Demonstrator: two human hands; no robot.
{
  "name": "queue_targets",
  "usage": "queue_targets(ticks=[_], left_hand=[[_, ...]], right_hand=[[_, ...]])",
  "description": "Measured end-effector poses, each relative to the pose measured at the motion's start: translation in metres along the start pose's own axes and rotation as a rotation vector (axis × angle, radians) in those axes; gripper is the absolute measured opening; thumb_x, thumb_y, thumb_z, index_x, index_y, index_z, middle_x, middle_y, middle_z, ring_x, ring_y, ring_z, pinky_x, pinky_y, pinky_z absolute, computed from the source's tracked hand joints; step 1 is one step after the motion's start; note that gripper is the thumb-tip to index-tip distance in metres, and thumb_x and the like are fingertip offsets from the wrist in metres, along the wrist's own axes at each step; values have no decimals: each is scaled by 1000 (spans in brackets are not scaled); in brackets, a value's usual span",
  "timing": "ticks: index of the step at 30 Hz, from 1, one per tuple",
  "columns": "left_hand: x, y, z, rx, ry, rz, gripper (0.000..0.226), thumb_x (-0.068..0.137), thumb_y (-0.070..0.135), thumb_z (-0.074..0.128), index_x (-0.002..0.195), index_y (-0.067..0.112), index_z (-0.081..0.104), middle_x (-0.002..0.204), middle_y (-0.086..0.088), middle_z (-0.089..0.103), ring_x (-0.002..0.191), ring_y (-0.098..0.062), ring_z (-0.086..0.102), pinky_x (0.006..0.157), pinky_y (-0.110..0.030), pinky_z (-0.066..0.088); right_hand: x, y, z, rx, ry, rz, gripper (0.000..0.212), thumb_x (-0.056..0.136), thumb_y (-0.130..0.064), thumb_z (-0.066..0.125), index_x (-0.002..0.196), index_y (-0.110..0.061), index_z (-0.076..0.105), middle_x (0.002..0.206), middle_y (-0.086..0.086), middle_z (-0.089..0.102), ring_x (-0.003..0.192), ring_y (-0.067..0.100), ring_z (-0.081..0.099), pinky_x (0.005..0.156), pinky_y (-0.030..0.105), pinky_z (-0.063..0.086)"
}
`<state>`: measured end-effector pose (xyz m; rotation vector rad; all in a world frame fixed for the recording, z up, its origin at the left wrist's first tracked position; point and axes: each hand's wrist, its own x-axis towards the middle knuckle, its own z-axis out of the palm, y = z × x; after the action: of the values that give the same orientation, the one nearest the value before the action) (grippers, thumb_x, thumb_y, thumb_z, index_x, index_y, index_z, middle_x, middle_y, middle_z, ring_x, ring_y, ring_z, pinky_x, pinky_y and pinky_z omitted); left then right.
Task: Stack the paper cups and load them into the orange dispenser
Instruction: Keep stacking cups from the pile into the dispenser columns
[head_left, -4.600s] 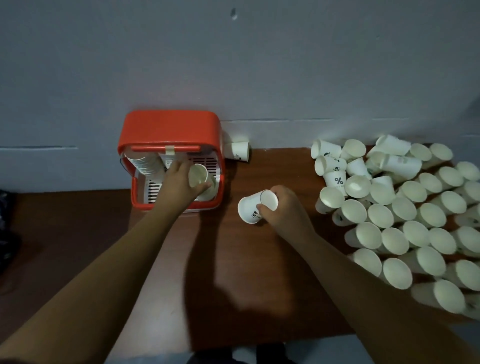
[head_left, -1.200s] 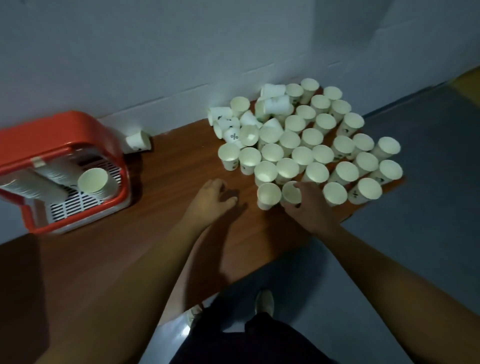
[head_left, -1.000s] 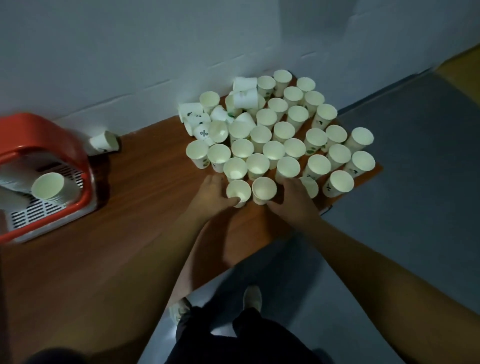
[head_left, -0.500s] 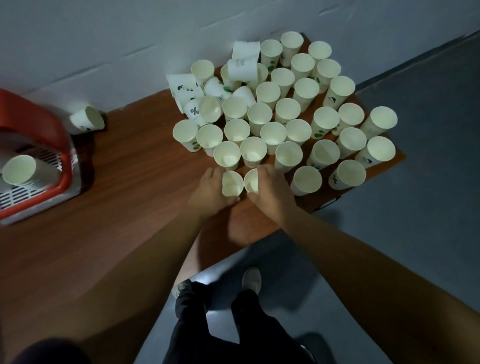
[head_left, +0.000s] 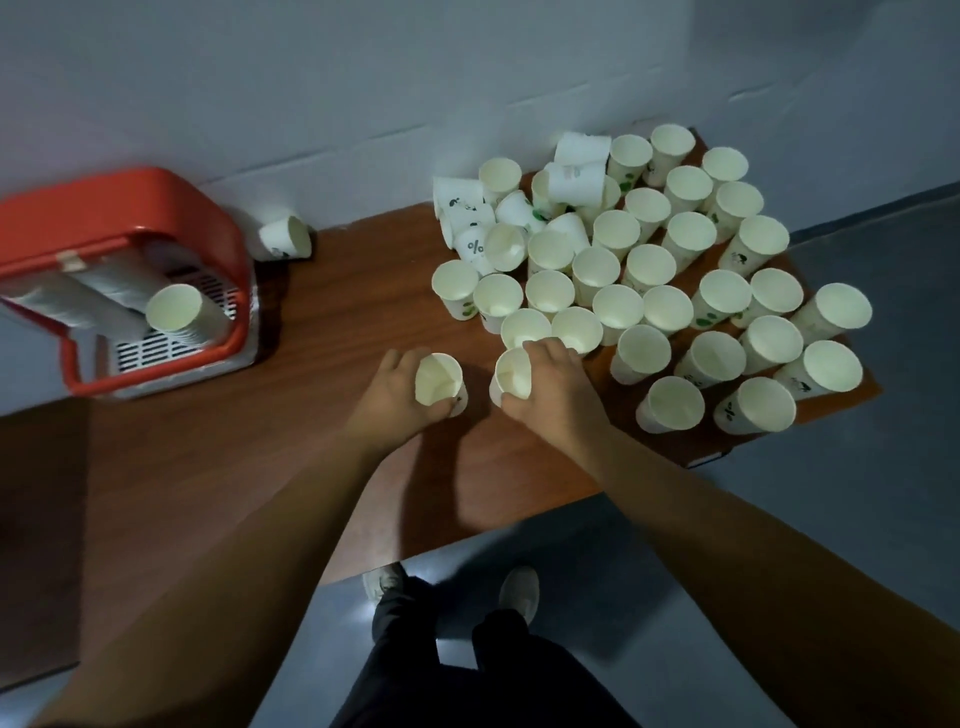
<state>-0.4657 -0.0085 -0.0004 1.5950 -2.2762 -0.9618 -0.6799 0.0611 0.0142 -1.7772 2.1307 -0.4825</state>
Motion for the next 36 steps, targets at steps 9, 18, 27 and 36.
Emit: queue_targets(ticks=[9, 18, 27, 36], left_hand=[[-55, -74, -139, 3, 279, -141, 71, 78, 37, 82, 138, 17, 48, 136, -6, 47, 120, -20, 49, 91, -27, 36], [-58, -183, -246, -19, 492, -224, 71, 80, 36, 81, 138, 11, 48, 137, -10, 46, 126, -26, 46, 98, -35, 40], [9, -240, -256, -118, 414, -115, 74, 79, 37, 80, 140, 12, 48, 134, -11, 53, 123, -24, 50, 96, -28, 38], [53, -280, -226, -102, 164, -105, 78, 75, 33, 83, 143, 12, 49, 137, -15, 50, 128, -37, 46, 108, -44, 40]], right_hand=[[57, -152, 2, 61, -64, -168, 62, 75, -45, 70, 126, -14, 53, 123, 5, 52, 112, 26, 49, 92, 37, 43], [98, -277, 33, 139, -44, -247, 66, 77, -40, 71, 133, -12, 50, 130, 6, 49, 118, 26, 45, 95, 34, 40], [132, -324, 67, 171, 10, -152, 67, 77, -40, 74, 134, -13, 50, 127, 5, 50, 116, 23, 47, 98, 37, 44], [157, -349, 89, 217, 61, -70, 70, 76, -35, 76, 135, -14, 47, 129, 3, 54, 116, 20, 51, 92, 38, 49]])
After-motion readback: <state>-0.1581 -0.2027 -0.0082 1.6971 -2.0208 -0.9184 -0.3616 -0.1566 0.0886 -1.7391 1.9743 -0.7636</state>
